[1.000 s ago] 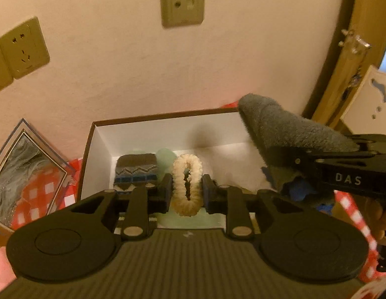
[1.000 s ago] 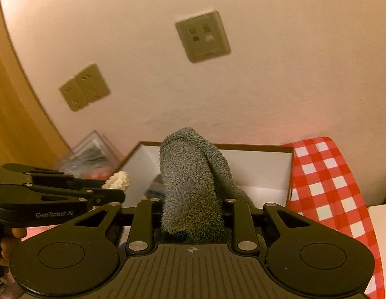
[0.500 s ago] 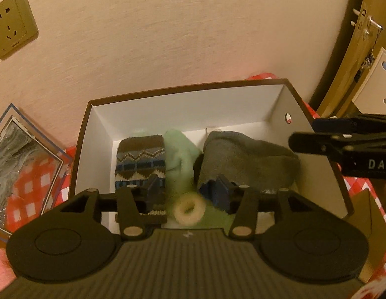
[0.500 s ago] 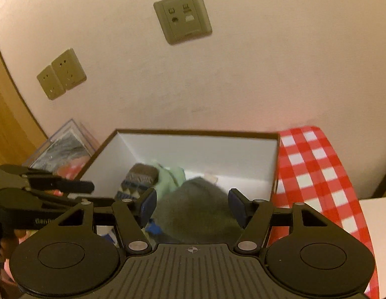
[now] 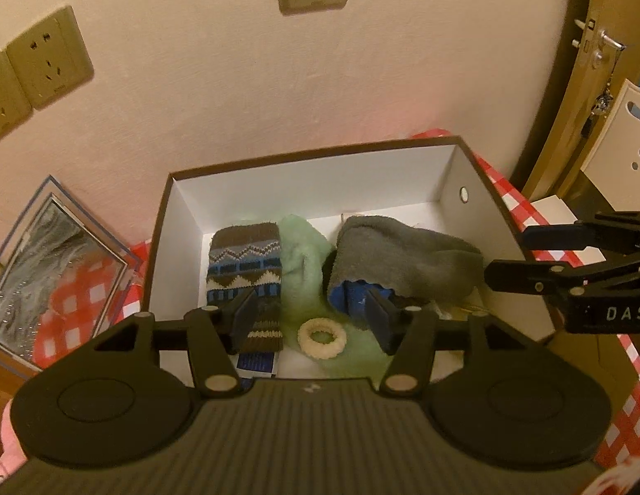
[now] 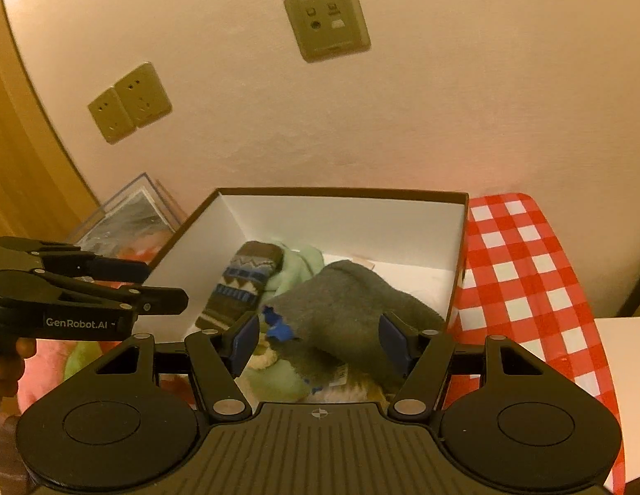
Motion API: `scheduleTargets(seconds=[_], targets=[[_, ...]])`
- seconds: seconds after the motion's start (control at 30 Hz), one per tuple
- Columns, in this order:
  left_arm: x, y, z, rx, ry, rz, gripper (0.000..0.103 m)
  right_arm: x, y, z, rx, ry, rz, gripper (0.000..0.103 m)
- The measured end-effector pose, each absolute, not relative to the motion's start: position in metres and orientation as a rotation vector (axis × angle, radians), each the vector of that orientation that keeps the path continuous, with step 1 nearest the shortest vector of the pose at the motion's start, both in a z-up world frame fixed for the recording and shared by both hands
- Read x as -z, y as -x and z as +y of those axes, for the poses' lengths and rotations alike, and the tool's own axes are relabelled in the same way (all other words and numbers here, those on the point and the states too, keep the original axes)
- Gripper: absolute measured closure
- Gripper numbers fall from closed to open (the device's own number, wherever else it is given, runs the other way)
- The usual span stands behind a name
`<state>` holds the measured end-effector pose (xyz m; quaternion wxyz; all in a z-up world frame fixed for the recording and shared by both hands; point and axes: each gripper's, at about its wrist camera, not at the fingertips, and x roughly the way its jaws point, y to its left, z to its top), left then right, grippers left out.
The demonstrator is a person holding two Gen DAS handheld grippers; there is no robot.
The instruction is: Organize soft objects
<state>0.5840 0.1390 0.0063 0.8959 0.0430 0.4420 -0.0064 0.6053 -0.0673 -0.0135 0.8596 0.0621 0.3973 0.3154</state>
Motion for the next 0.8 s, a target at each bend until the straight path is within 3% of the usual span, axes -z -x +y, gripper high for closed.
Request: scheduleTargets(seconds=[0.3, 0.4, 0.8], targets=[[-0.053, -0.524, 0.118, 0.008, -0.07, 0.807, 0.043, -0.021, -0.555, -0.088, -0.704, -0.131, 0.762, 0.038], [-0.071, -0.489, 0.107, -0.004, -0.052, 0.757, 0.037, -0.03, -0.527, -0.098, -0.726, -0.124, 0.737, 0.038], [-0.097, -0.314, 0.045, -0.123, 0.001, 0.676, 0.037, -0.046, -0.376, -0.156, -0.83, -0.058, 0.665, 0.036]])
